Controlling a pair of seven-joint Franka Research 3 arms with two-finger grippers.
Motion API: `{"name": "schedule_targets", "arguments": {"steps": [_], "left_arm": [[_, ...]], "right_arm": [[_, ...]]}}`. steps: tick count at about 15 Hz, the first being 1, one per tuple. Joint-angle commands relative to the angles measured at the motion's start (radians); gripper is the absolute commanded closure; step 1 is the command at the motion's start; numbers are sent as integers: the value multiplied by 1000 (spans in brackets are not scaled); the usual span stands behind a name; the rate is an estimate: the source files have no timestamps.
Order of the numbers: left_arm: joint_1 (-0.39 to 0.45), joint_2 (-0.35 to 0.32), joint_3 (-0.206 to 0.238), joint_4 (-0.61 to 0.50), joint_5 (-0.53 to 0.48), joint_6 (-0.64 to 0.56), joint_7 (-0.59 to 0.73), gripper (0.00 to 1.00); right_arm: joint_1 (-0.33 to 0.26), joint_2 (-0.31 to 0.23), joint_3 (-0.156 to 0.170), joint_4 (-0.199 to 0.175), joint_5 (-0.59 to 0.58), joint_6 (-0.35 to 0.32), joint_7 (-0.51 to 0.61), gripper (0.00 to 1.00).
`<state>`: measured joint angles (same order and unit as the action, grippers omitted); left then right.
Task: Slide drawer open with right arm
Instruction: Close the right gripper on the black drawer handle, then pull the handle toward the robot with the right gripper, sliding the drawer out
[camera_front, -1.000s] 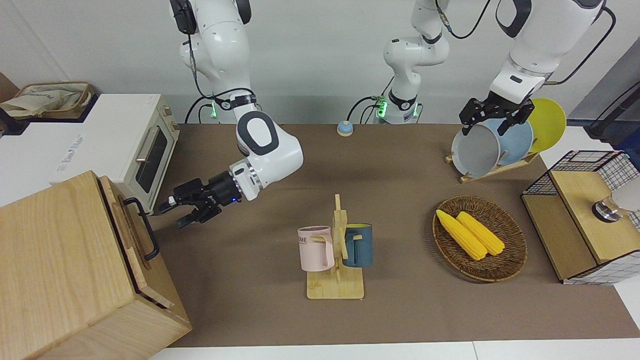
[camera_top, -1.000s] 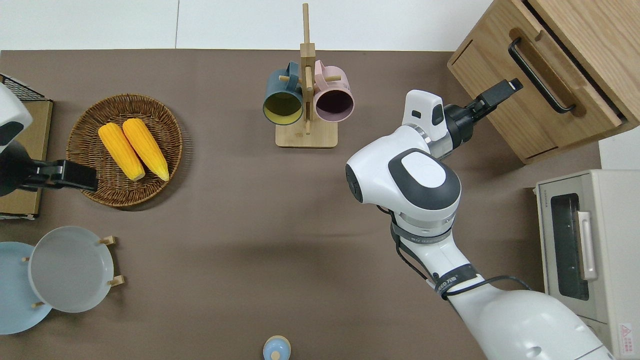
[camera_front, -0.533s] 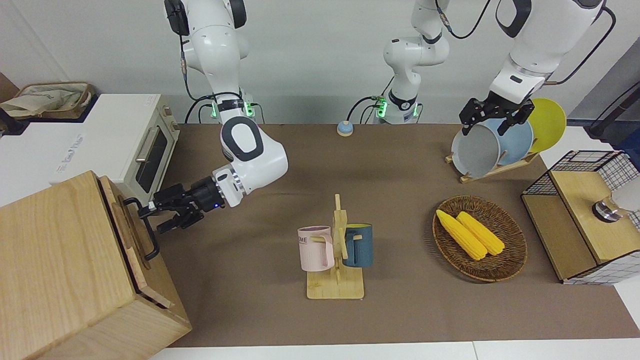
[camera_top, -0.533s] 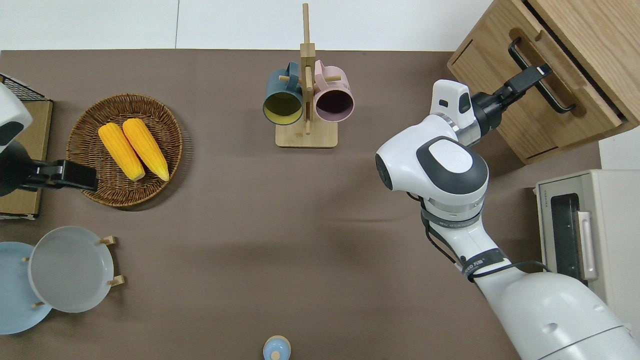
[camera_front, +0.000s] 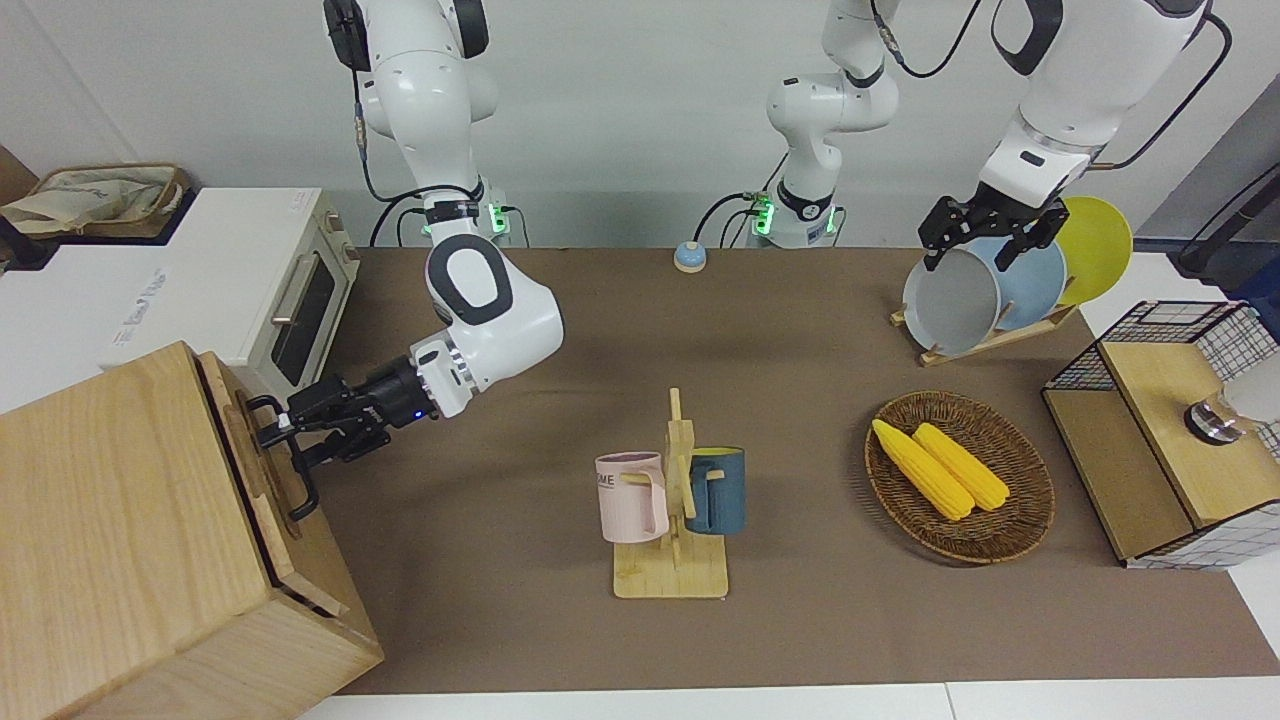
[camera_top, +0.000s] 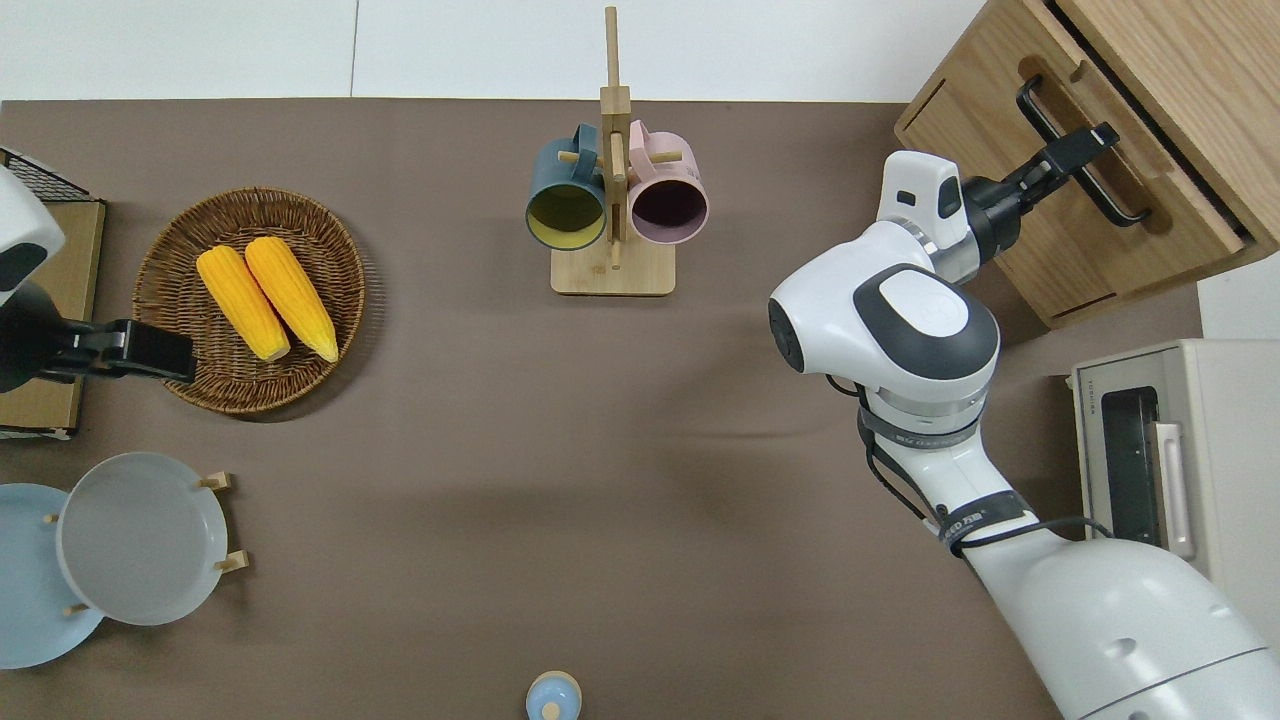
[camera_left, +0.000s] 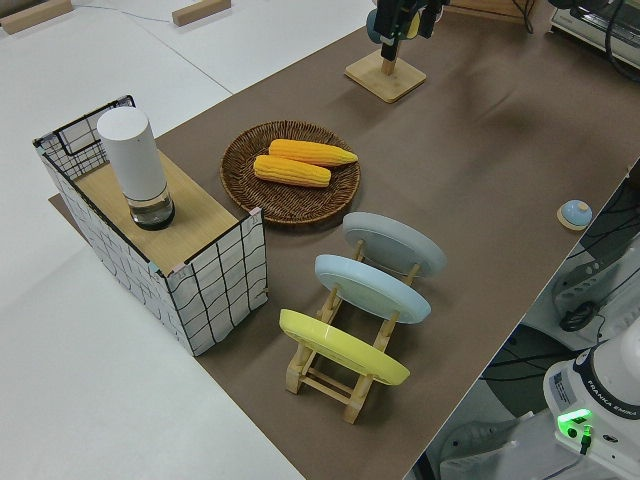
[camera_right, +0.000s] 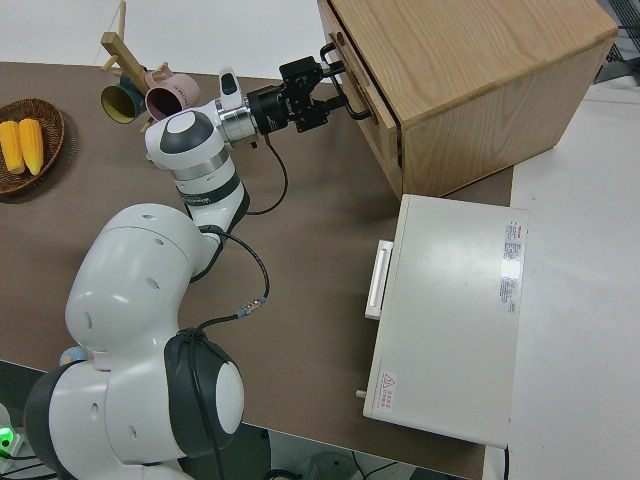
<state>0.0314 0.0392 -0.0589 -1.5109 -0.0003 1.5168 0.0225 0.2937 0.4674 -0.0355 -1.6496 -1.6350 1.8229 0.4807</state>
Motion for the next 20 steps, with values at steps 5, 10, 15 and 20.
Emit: {"name": "schedule_targets", "arguments": {"steps": [5, 10, 15, 20], "left_arm": [[5, 11, -7, 26, 17, -20, 10, 7], [5, 11, -7, 24, 17, -20, 10, 7], [5, 11, -7, 26, 17, -20, 10, 7], [5, 11, -7, 24, 17, -20, 10, 7]], "right_arm": [[-13, 5, 11, 7, -28, 15, 1, 956], [-7, 5, 12, 13, -28, 12, -10, 1000], [16, 4, 12, 13, -16, 6, -10, 1000], [100, 4, 14, 13, 29, -83, -11, 1000]]}}
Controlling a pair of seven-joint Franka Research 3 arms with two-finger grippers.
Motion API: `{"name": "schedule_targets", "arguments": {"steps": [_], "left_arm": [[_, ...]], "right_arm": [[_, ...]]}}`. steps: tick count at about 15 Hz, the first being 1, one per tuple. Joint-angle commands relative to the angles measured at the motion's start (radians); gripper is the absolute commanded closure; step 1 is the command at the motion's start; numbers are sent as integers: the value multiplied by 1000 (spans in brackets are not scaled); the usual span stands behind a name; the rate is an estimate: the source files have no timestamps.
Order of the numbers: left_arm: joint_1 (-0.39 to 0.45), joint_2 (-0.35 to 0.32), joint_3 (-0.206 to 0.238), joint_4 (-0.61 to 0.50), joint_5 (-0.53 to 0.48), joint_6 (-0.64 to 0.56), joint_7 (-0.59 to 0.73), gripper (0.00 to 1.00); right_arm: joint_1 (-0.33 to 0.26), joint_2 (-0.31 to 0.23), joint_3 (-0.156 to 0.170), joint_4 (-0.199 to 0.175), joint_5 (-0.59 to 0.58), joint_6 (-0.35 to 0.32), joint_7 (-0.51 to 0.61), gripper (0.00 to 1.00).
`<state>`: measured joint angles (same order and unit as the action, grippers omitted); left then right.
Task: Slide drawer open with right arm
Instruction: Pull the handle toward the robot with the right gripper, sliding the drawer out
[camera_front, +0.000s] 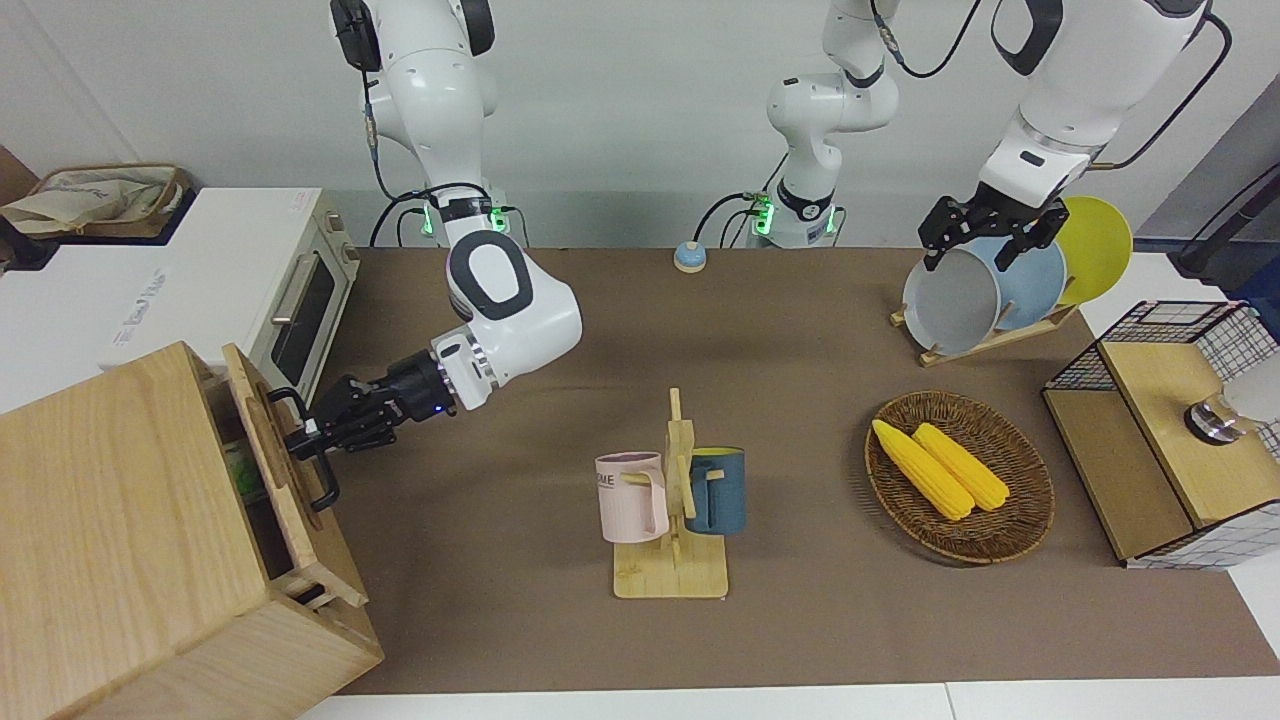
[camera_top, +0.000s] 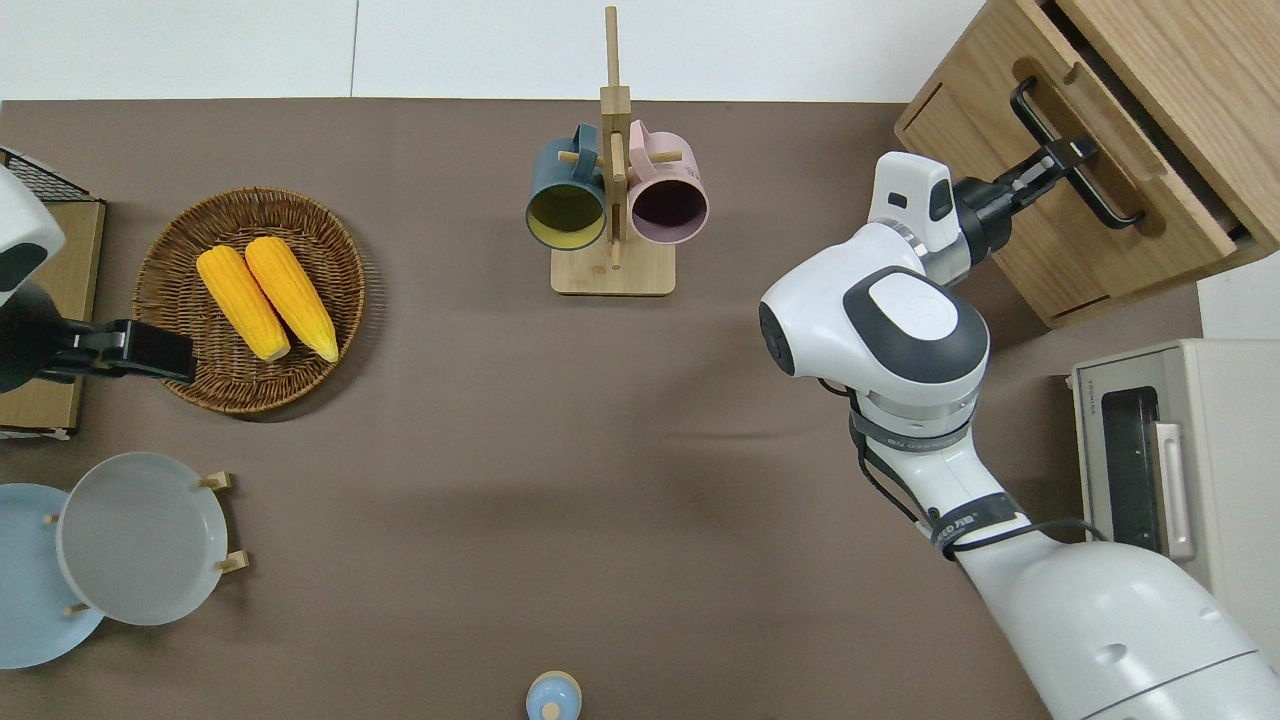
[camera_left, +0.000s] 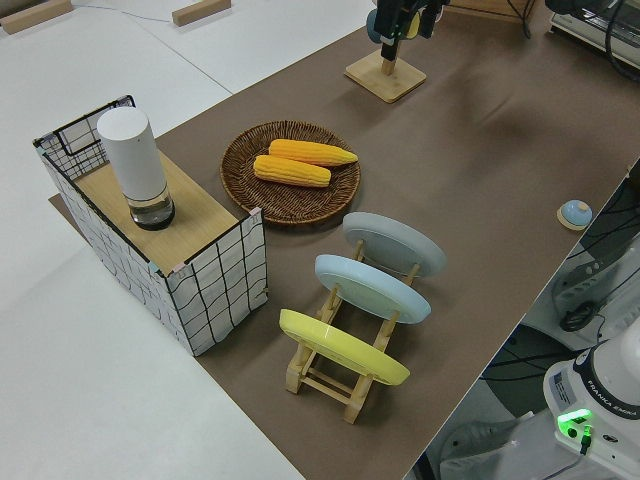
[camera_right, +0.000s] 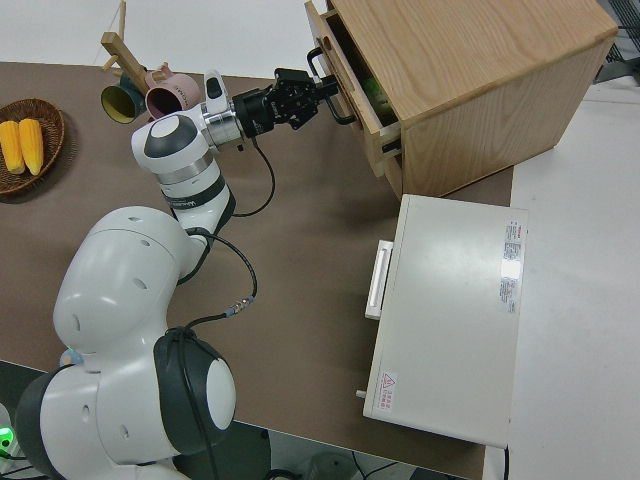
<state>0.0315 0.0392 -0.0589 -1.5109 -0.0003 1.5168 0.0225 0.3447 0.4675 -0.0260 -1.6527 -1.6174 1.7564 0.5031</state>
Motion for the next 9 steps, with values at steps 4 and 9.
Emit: {"name": "schedule_targets", "arguments": {"steps": [4, 9], "left_arm": [[5, 11, -7, 26, 17, -20, 10, 7], [5, 11, -7, 24, 17, -20, 10, 7]], "right_arm": [[124, 3, 4, 16, 57, -103, -41, 1000], [204, 3, 4, 18, 96, -190, -47, 1000]]}}
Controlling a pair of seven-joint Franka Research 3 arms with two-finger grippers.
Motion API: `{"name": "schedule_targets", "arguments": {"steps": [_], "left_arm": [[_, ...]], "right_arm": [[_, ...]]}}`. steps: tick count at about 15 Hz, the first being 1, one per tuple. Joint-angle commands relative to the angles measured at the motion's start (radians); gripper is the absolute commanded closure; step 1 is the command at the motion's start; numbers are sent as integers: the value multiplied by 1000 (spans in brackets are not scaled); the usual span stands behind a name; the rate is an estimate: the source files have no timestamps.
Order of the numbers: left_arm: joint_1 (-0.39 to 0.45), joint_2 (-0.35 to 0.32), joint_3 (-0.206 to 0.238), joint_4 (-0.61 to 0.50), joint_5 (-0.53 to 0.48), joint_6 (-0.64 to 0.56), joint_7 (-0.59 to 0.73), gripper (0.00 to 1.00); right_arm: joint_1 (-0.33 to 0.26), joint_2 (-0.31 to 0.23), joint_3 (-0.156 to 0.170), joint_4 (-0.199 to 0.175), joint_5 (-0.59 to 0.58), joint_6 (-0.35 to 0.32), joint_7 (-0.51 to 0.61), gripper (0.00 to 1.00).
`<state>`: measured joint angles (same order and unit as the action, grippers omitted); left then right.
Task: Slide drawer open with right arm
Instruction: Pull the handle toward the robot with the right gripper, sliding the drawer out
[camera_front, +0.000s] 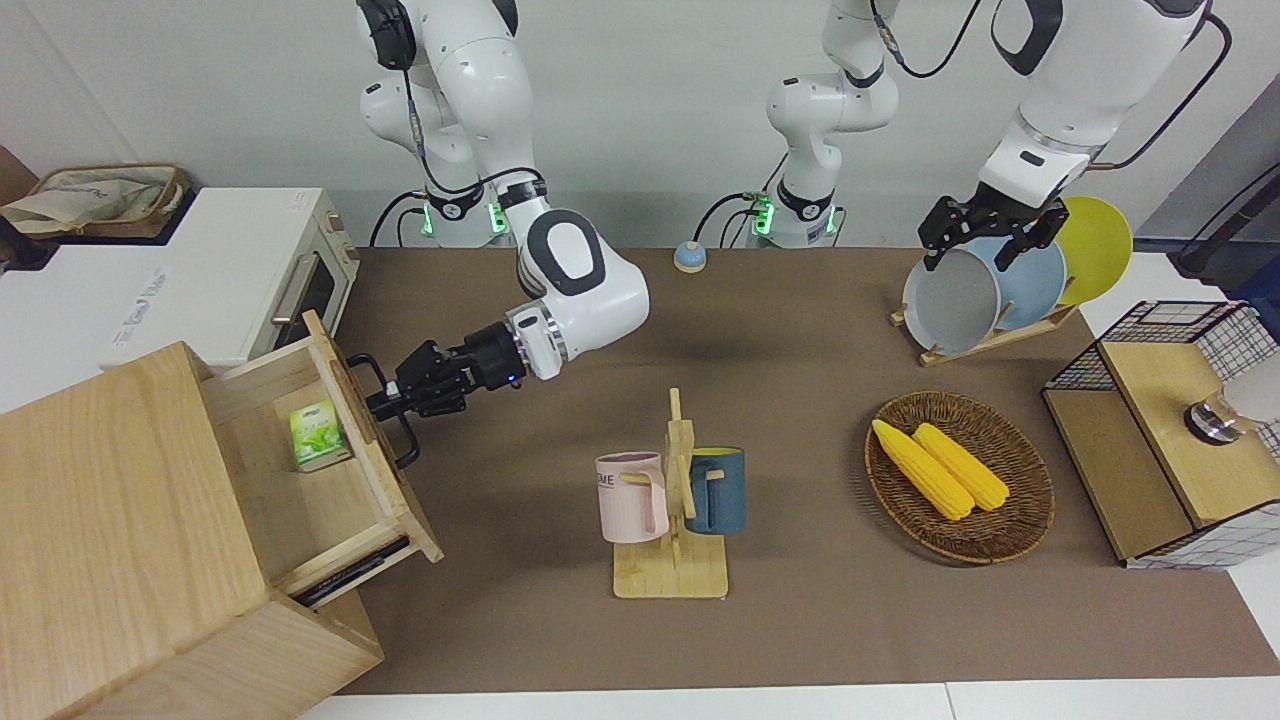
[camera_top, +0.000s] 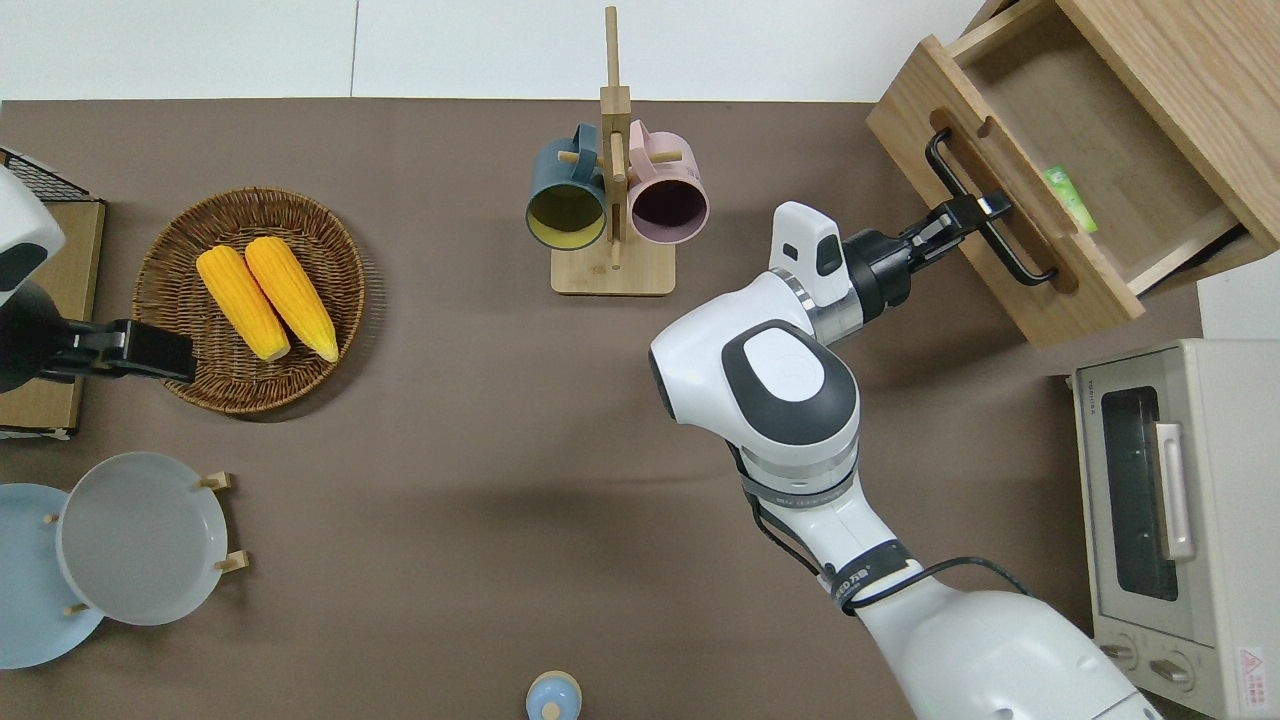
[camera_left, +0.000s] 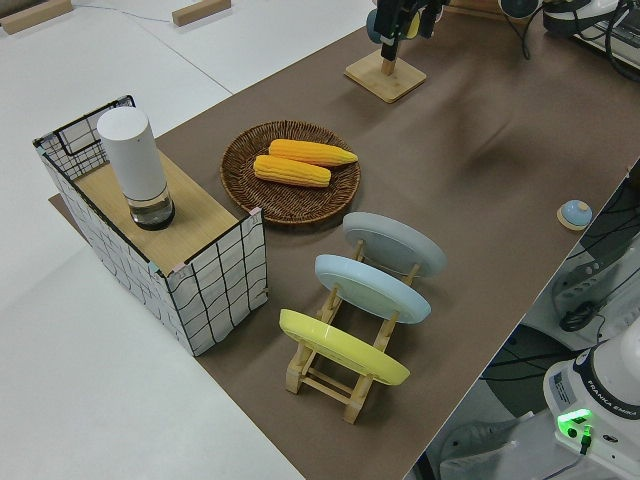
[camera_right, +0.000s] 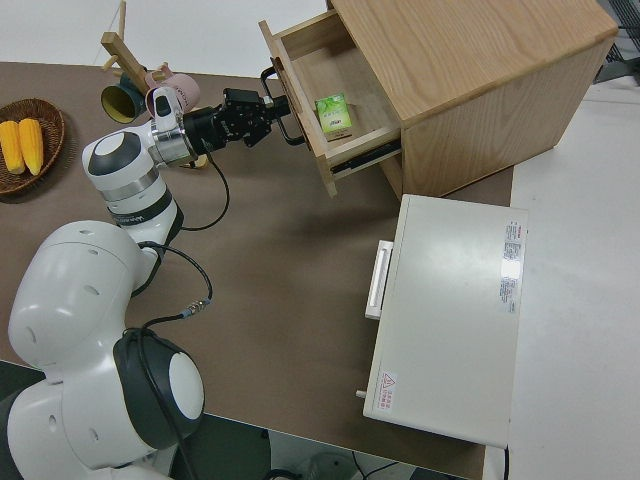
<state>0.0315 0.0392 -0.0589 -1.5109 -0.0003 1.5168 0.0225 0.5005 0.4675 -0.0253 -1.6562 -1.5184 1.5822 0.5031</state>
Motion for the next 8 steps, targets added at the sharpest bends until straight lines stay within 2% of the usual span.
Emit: {"name": "schedule_targets", "arguments": {"steps": [1, 6, 8], "left_arm": [[5, 11, -7, 24, 17, -20, 10, 7], [5, 11, -7, 24, 17, -20, 10, 7], [5, 11, -7, 24, 17, -20, 10, 7]], "right_arm": [[62, 3, 2, 21, 7, -27, -49, 1000], [116, 3, 2, 23, 35, -80, -49, 1000], [133, 5, 2, 38, 46, -99, -51, 1000]]}}
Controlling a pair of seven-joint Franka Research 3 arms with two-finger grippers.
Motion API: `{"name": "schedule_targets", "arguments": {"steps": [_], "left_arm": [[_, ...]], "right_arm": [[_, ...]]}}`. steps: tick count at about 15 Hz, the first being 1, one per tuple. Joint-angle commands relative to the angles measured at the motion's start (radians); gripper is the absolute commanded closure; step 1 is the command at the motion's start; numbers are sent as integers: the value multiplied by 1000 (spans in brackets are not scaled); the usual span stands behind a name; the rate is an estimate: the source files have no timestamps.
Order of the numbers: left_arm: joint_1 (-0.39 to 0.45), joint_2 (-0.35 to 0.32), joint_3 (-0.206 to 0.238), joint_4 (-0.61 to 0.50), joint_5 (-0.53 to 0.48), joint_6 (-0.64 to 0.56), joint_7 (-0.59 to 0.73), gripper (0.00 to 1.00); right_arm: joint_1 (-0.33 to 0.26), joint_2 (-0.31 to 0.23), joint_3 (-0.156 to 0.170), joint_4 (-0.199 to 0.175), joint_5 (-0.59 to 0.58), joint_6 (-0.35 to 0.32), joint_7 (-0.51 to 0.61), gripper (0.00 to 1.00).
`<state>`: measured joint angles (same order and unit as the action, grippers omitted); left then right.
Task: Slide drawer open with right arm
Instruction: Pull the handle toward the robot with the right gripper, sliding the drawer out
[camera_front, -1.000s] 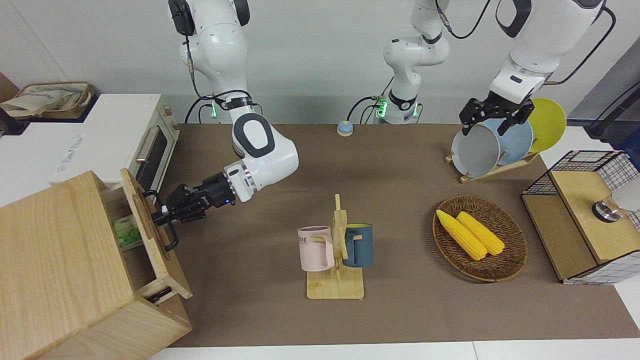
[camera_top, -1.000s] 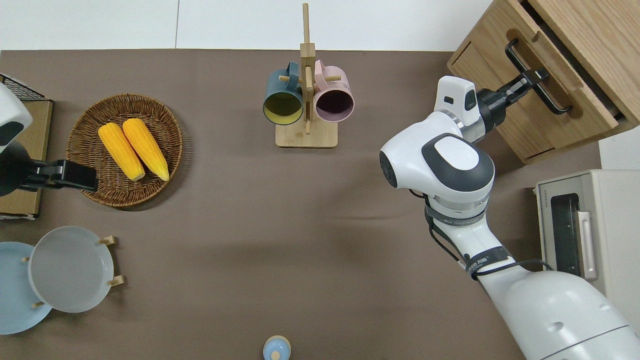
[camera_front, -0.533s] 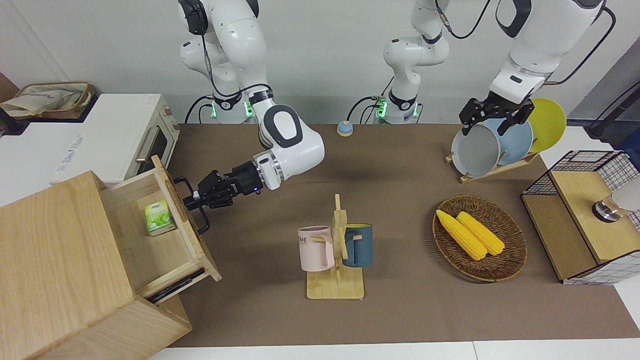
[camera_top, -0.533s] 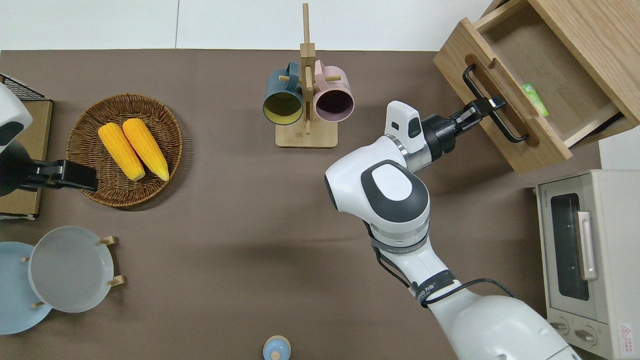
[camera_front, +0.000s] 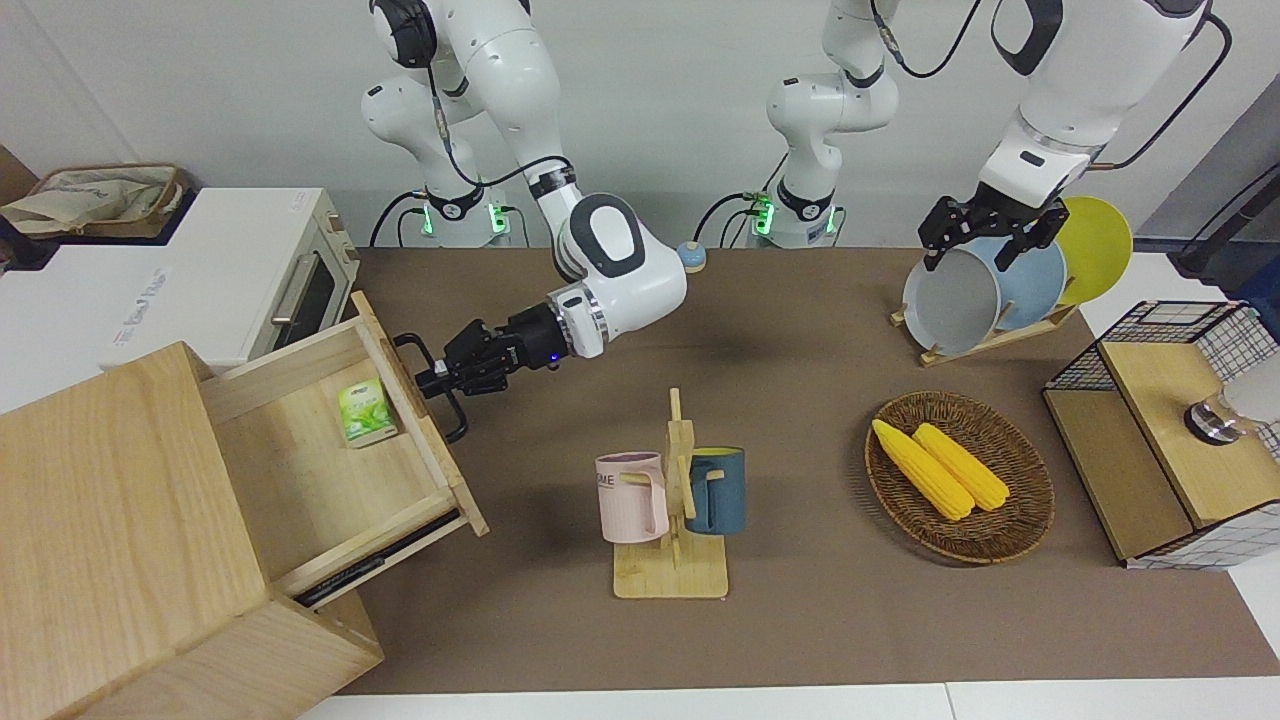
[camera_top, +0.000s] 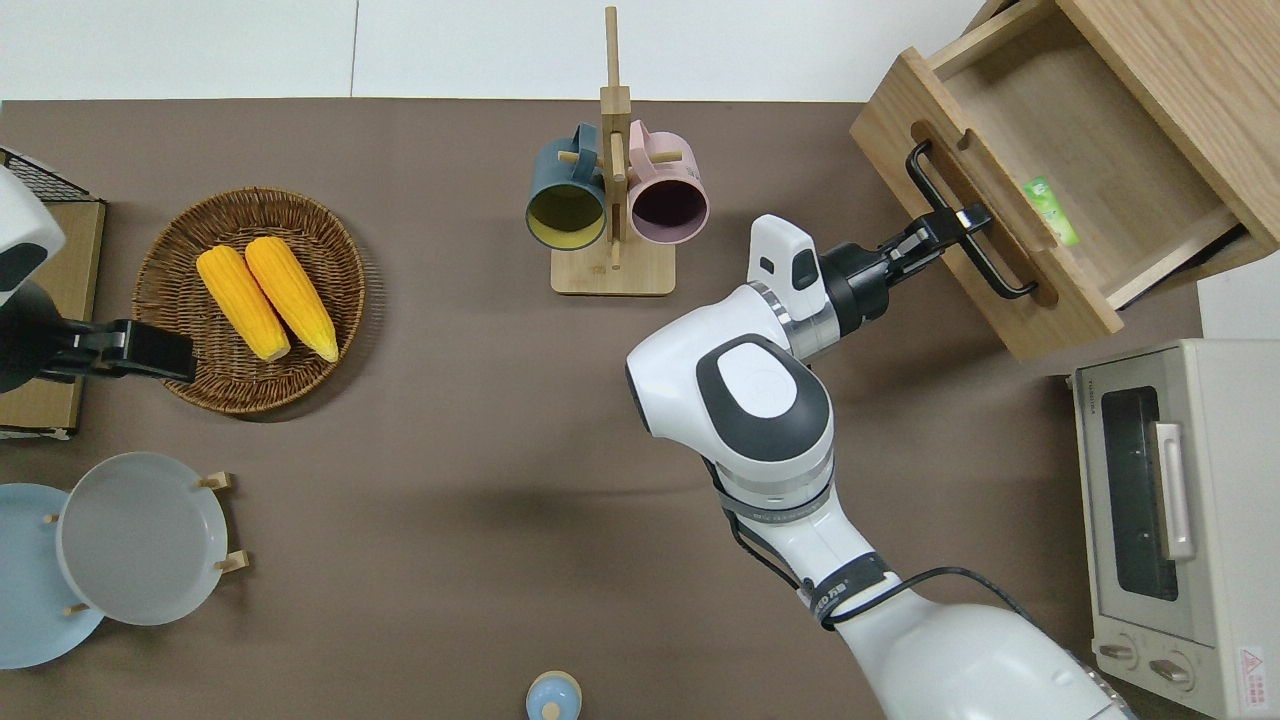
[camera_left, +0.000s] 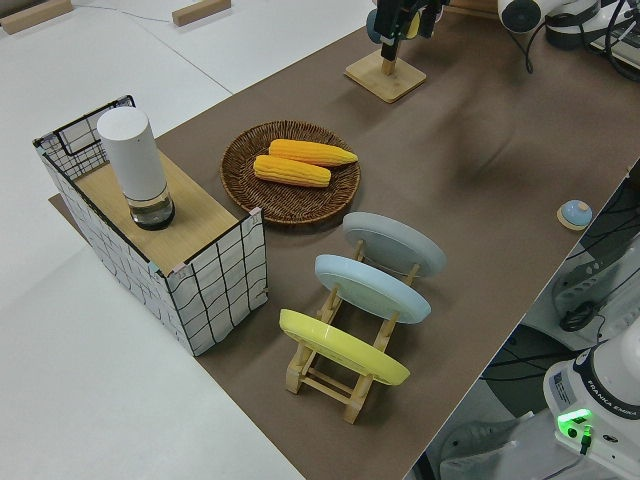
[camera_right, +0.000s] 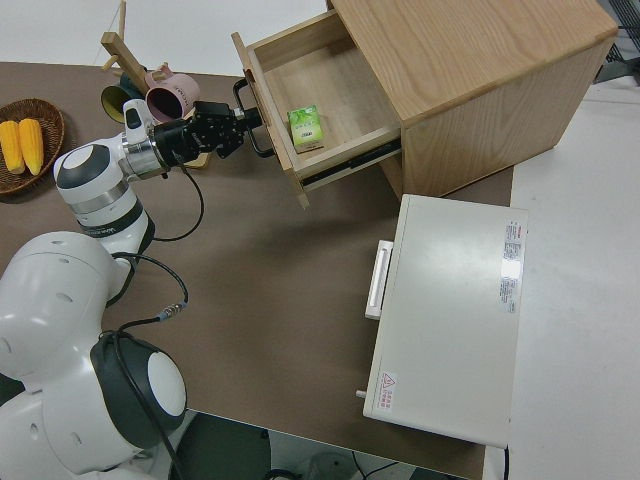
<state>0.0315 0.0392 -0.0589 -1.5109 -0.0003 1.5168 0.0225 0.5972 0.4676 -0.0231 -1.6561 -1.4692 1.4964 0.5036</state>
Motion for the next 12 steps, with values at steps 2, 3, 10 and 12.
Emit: {"name": "schedule_targets", "arguments": {"steps": [2, 3, 10, 12], "left_arm": [[5, 11, -7, 26, 17, -20, 10, 7], [5, 11, -7, 26, 17, -20, 10, 7], [5, 11, -7, 24, 17, -20, 10, 7], [5, 11, -7, 26, 17, -20, 10, 7]], "right_arm": [[49, 5, 0, 41, 3, -30, -71, 1000], [55, 5, 0, 41, 3, -41, -77, 1000], [102, 13, 0, 56, 27, -93, -77, 1000], [114, 13, 0, 61, 32, -100, -77, 1000]]}}
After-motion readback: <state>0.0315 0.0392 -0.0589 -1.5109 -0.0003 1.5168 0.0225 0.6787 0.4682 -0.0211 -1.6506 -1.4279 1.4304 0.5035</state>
